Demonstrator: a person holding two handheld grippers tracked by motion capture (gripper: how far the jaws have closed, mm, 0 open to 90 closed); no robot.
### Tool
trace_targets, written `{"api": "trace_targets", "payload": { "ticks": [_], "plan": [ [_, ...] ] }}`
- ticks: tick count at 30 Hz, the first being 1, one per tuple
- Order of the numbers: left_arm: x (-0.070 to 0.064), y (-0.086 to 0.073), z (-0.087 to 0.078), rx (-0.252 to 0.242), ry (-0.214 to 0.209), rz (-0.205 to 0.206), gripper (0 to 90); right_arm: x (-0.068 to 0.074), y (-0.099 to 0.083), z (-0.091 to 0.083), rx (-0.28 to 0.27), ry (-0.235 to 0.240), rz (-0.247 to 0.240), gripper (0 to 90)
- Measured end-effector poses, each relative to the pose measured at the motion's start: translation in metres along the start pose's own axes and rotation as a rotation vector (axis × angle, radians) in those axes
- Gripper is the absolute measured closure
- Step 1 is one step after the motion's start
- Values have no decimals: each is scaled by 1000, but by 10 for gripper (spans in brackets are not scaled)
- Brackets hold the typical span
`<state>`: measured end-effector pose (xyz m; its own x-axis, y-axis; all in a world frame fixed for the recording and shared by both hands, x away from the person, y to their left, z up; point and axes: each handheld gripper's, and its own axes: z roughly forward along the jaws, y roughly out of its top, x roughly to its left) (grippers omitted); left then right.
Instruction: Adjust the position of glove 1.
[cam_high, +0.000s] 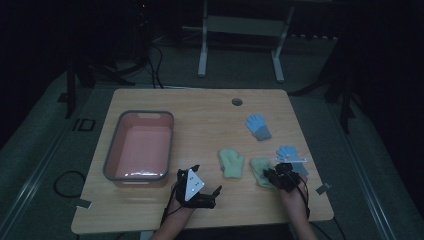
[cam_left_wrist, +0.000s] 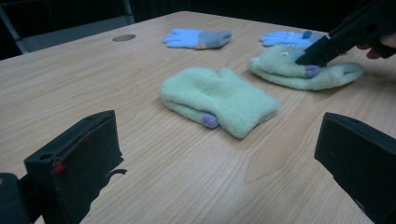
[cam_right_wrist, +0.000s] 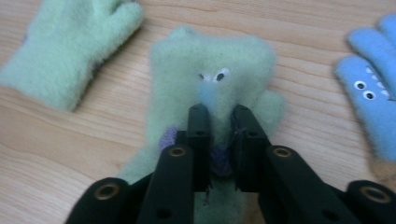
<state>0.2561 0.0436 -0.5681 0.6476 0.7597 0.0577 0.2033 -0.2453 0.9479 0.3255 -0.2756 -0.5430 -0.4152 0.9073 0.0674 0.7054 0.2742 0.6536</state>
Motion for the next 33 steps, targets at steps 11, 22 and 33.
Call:
{"api": "trace_targets", "payload": {
  "ticks": [11, 22, 33],
  "plan": [
    [0, 0, 0, 2, -2, -2, 5, 7, 46, -31, -117, 0, -3, 833],
    [0, 0, 0, 0, -3, -4, 5, 38, 87, -47, -198, 32, -51, 832],
    [0, 0, 0, -1, -3, -4, 5, 74, 97, -39, -200, 97, -54, 831]
  ]
}}
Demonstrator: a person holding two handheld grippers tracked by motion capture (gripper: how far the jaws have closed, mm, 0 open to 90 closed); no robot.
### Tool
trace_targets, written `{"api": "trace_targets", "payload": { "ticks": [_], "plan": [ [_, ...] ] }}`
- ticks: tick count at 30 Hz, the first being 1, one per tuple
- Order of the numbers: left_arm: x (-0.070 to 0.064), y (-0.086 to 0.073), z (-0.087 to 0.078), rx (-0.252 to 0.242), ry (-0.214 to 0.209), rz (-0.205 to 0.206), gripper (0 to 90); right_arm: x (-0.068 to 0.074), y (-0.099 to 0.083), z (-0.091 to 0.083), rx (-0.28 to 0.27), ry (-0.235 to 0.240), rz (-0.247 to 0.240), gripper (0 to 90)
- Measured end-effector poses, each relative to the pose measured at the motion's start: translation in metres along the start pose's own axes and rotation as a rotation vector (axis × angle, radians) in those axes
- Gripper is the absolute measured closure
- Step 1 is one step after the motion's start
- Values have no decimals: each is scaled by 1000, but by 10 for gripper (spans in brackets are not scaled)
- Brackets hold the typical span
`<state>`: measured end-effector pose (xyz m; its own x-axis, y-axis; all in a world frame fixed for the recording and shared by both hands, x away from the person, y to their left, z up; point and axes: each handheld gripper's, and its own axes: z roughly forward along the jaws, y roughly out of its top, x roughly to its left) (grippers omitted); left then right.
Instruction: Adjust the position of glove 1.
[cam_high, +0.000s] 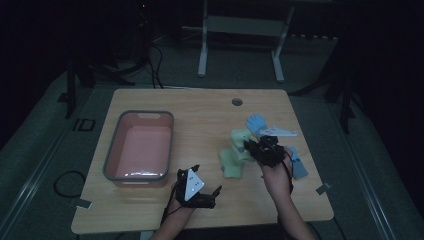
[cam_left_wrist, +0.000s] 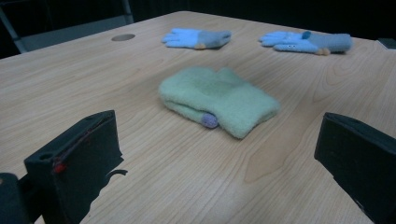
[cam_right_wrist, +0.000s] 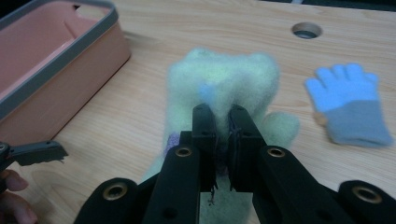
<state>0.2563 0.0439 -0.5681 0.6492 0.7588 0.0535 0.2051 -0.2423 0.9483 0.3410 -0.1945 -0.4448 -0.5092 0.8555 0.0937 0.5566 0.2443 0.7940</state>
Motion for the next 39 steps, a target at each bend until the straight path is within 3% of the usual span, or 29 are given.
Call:
{"api": "trace_targets", "payload": {
  "ticks": [6, 10, 19, 26, 28, 39],
  "plan": [
    [0, 0, 0, 2, -11, -2, 5, 17, -7, 17, 30, 0, -4, 830],
    [0, 0, 0, 3, -9, 0, 5, 22, -15, 24, 47, -28, -13, 830],
    [1, 0, 0, 1, -12, -4, 5, 21, -38, 43, 104, -26, 40, 829],
    [1, 0, 0, 0, -9, -3, 5, 18, -53, 59, 130, -52, 41, 825],
    [1, 0, 0, -1, -10, -3, 5, 17, -56, 62, 134, -48, 59, 820],
    [1, 0, 0, 5, -4, -15, 5, 17, -64, 71, 145, -39, 63, 770]
  ]
}}
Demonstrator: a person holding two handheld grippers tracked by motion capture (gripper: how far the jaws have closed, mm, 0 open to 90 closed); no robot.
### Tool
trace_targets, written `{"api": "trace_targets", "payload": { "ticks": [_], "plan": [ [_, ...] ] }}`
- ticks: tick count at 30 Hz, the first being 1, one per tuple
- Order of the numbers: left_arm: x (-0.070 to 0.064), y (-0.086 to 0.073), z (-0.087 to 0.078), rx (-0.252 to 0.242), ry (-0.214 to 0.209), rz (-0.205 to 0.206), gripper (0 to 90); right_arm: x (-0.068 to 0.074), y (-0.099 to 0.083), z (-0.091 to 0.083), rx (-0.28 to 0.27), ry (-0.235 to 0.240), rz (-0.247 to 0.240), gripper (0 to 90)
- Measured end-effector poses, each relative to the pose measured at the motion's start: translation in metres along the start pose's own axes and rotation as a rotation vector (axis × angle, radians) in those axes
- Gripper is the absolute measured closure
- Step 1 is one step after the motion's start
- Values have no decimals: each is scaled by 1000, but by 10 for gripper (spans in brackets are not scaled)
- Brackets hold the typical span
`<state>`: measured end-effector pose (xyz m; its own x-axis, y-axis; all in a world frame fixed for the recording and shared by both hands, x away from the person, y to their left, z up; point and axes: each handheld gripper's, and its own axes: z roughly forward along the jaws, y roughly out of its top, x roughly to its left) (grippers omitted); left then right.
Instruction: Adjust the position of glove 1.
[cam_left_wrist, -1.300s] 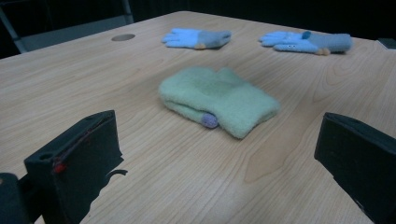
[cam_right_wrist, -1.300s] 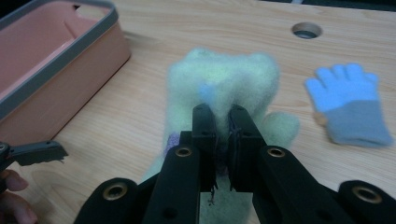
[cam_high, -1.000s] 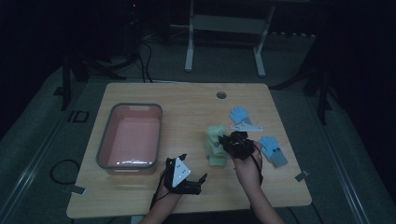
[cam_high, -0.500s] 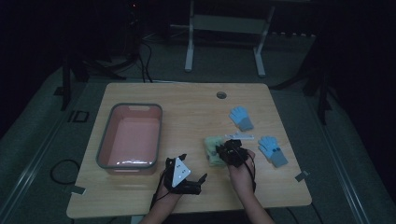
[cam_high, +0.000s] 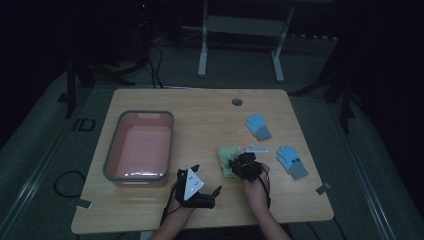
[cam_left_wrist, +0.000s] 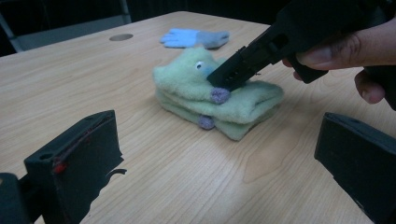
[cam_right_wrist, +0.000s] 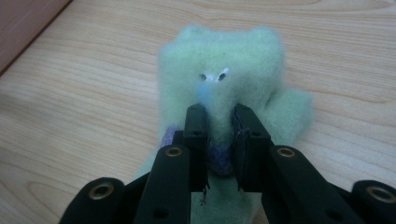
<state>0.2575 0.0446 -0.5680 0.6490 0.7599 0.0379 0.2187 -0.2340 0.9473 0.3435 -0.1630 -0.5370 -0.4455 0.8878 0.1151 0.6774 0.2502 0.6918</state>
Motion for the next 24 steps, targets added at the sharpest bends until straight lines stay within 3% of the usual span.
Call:
{"api": "trace_targets", "payload": {
  "ticks": [3, 9, 12, 16, 18, 22, 24],
  "plan": [
    [1, 0, 0, 8, 12, -12, 5, 0, 1, -2, 2, 12, -6, 724],
    [0, 1, 1, 58, 27, 18, 6, -1, 7, -18, -44, 46, -45, 632],
    [0, 0, -1, 56, -8, 8, 33, -3, 11, -25, -66, 59, -53, 560],
    [0, 3, 0, 101, -77, -27, 33, -11, 18, -31, -70, 72, -105, 505],
    [1, 4, 2, 122, -92, -30, 35, -19, 21, -34, -83, 82, -121, 496],
    [2, 5, 7, 158, -169, -63, 37, -34, 24, -37, -88, 127, -157, 492],
    [1, 7, 10, 176, -199, -40, 43, -43, 26, -37, -79, 156, -199, 500]
  ]
}}
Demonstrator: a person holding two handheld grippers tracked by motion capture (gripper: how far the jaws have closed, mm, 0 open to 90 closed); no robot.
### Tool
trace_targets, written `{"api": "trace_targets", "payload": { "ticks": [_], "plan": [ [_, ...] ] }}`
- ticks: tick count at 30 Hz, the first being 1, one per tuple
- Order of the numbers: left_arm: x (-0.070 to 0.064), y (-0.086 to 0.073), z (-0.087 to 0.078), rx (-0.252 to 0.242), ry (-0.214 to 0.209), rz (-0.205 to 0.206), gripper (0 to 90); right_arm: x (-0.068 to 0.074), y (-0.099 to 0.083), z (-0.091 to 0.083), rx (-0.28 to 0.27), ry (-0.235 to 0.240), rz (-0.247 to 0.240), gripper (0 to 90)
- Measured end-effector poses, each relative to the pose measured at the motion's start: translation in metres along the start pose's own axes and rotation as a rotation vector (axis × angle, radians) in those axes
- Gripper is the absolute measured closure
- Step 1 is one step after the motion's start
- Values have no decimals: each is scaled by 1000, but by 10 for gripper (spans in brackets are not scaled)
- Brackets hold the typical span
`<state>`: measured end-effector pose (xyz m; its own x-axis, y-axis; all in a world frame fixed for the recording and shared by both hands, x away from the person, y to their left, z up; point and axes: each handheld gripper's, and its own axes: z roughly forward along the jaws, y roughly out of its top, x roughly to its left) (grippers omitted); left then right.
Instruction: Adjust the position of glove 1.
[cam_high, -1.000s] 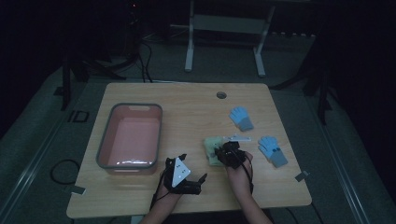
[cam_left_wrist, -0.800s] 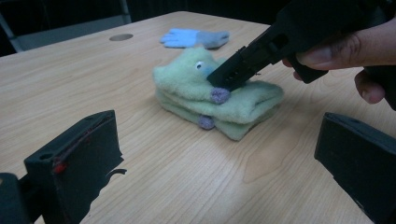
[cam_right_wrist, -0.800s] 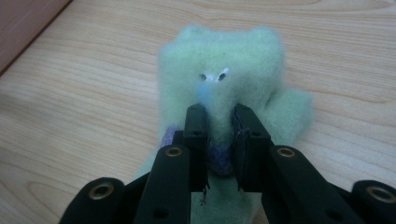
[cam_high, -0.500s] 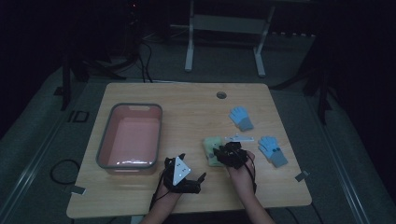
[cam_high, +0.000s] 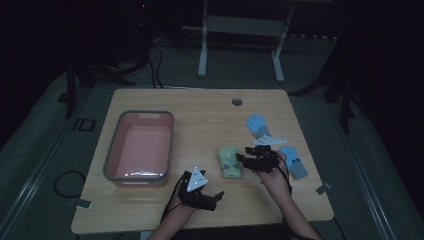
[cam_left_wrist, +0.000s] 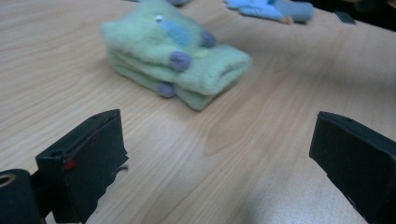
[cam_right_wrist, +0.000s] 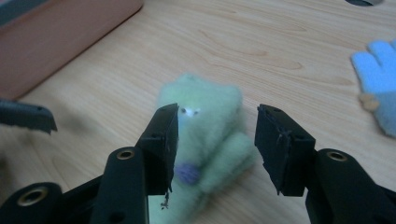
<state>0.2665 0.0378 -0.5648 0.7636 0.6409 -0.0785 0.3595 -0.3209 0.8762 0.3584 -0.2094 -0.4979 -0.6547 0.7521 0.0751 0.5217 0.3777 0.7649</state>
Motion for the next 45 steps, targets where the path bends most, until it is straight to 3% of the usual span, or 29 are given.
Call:
{"api": "trace_targets", "payload": {
  "ticks": [5, 6, 8, 10, 12, 14, 19, 20, 24, 27, 34, 40, 42, 45],
  "plan": [
    [-1, 8, 12, 61, -21, 36, 56, -14, 1, 1, 12, 35, -26, 514],
    [0, 11, 15, 71, -43, 47, 56, -15, 1, 2, 15, 46, -36, 516],
    [0, 15, 19, 66, -61, 78, 56, -18, 2, 6, 15, 79, -62, 531],
    [-1, 23, 26, 70, -61, 143, 56, -20, 4, 8, 5, 124, -79, 534],
    [-1, 30, 31, 68, -76, 194, 62, -21, 7, 10, 2, 137, -102, 539],
    [-1, 35, 38, 73, -79, 233, 152, -24, 10, 14, 1, 153, -110, 539],
    [0, 43, 51, 109, -80, 362, 282, -31, 22, 27, 34, 188, -132, 536],
    [1, 43, 54, 119, -79, 379, 332, -33, 23, 30, 39, 196, -131, 536],
    [5, 44, 62, 157, -77, 431, 375, -39, 26, 43, 52, 250, -99, 502],
    [8, 47, 65, 159, -71, 443, 380, -42, 25, 52, 64, 278, -90, 477],
    [11, 49, 71, 188, -67, 465, 414, -53, 12, 70, 132, 248, -48, 439],
    [9, 48, 75, 218, -36, 534, 457, -53, 8, 77, 161, 261, -19, 445],
    [6, 47, 76, 221, -14, 577, 468, -54, 6, 79, 167, 268, -8, 445],
    [5, 46, 77, 220, 22, 620, 543, -55, 4, 81, 169, 297, 17, 488]
  ]
}}
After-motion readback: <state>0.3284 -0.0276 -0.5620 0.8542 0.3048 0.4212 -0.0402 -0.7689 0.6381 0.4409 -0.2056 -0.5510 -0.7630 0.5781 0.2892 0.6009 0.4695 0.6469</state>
